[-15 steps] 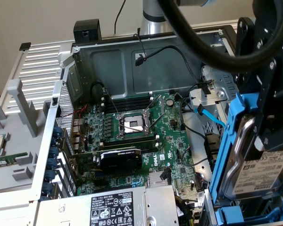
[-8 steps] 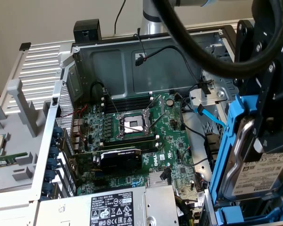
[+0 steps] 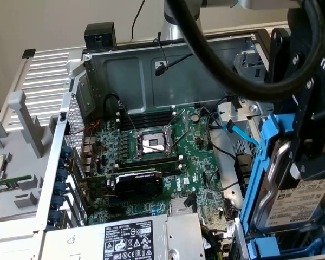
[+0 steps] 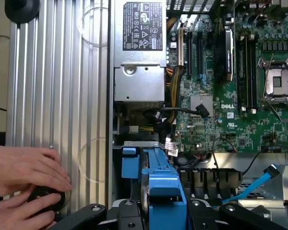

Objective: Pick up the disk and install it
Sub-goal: 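Insert the disk into the insertion slot, then insert the first disk wire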

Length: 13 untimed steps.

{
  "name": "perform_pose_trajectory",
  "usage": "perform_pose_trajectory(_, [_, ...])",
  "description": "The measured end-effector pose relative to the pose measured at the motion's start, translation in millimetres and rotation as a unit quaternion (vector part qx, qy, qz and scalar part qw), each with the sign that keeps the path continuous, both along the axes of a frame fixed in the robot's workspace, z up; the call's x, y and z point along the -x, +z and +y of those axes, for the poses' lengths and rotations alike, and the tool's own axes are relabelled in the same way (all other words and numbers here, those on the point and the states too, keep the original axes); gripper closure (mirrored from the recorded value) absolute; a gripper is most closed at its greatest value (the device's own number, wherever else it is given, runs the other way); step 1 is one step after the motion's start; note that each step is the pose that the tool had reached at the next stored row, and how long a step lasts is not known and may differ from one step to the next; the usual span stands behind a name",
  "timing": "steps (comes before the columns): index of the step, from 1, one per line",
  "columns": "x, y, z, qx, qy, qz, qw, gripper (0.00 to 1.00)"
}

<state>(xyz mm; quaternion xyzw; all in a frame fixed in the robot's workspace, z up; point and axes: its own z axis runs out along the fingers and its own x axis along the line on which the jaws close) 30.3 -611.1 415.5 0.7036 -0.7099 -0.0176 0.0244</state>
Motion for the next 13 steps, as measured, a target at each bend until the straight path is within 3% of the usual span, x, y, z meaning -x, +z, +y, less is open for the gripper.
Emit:
perform_pose_trajectory(3, [0.0,-0.4,0.0,0.0002,0.000,0.0000,1.0000,0.62])
perform_pose_trajectory(7, [0.0,-0.9,0.0,0.0000,0.000,0.0000,1.0000,0.43])
perform_pose_trajectory(13, [0.0,-0.9,0.0,0.0000,0.000,0.0000,1.0000,0.43])
